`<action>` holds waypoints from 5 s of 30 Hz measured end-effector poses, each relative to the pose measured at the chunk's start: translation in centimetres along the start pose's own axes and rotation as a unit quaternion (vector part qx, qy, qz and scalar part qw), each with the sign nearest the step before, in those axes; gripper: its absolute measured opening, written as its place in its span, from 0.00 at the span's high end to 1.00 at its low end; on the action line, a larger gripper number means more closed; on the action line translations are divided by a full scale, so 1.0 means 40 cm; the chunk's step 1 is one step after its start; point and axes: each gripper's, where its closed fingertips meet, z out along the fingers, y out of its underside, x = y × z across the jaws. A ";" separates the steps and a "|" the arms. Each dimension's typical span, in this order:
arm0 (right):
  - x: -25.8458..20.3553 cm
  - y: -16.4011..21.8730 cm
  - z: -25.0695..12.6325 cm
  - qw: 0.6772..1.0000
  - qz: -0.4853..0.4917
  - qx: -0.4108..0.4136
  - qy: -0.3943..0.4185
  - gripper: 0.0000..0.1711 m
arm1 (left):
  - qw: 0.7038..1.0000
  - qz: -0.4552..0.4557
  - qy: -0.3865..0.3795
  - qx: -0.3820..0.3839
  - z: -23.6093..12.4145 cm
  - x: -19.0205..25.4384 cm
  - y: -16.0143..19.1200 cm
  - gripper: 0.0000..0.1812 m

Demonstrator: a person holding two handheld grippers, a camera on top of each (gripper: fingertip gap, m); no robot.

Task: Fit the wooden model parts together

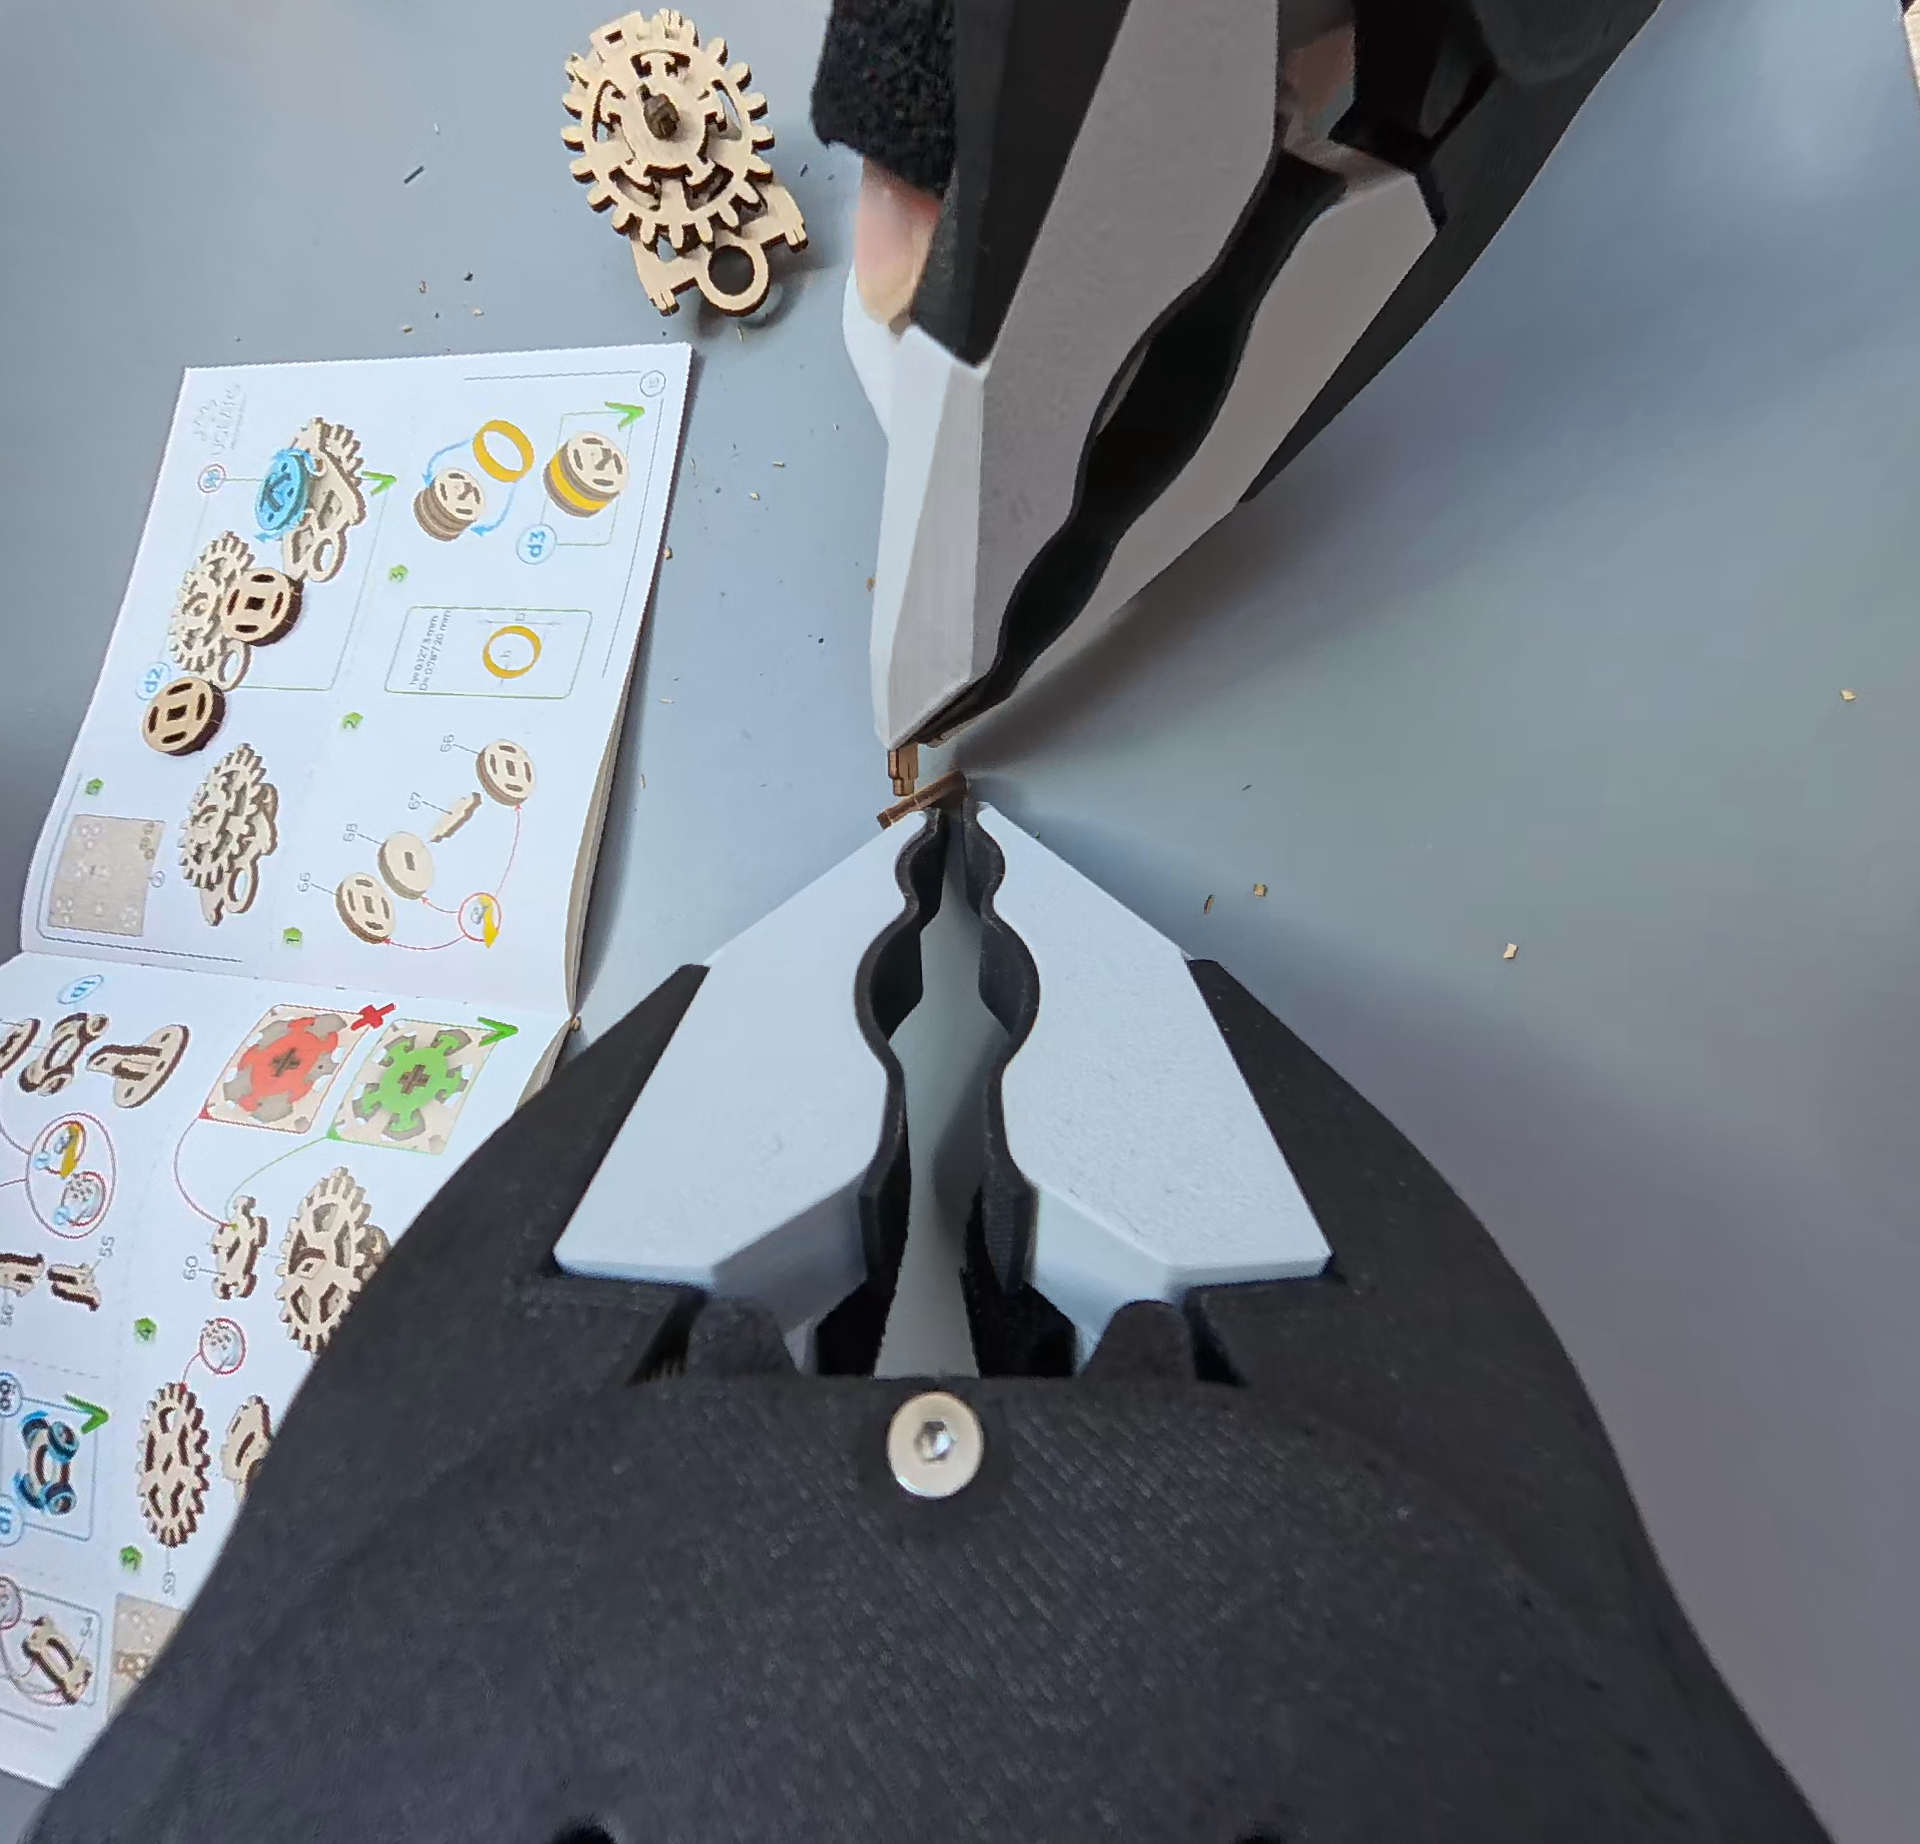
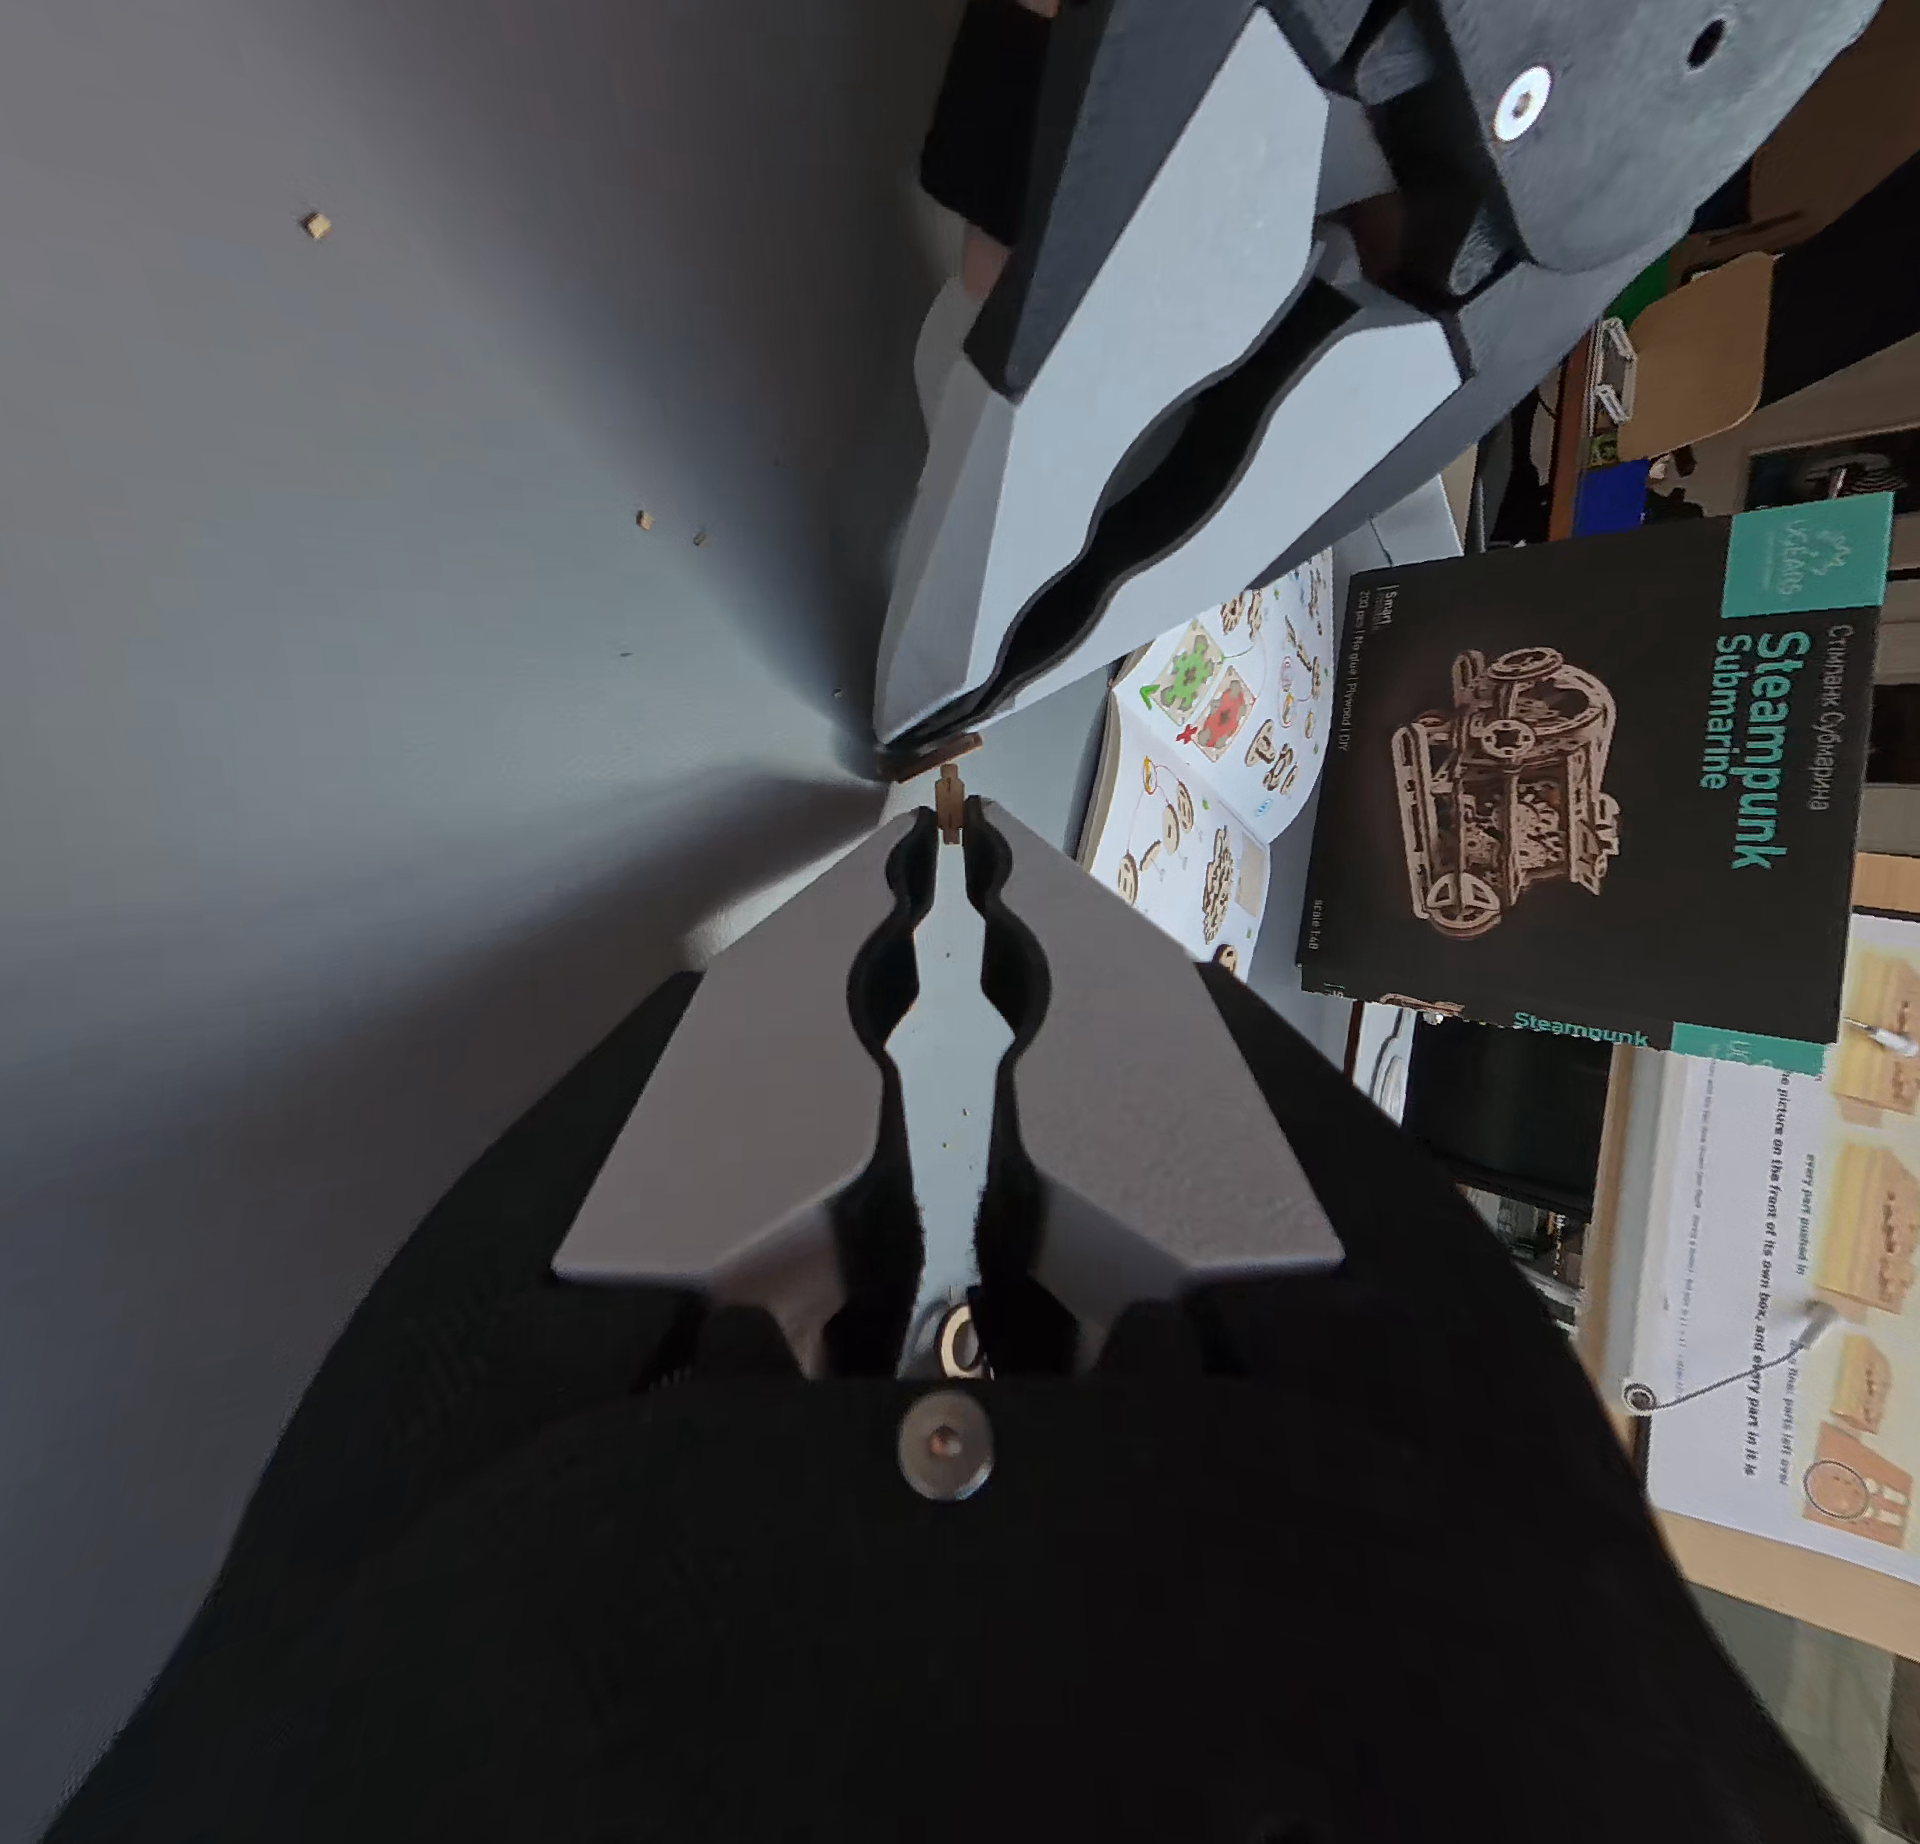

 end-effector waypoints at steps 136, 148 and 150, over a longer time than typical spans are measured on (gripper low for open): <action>0.009 -0.044 0.003 0.996 0.030 0.085 -0.004 0.96 | 0.957 -0.215 0.179 0.070 -0.032 0.013 -0.008 1.00; 0.044 -0.056 -0.063 0.894 0.364 0.201 -0.165 0.90 | 0.991 -0.036 0.076 0.108 -0.058 0.000 -0.045 1.00; 0.045 -0.059 -0.065 0.879 0.389 0.207 -0.183 0.91 | 0.992 -0.021 0.066 0.106 -0.057 0.001 -0.045 1.00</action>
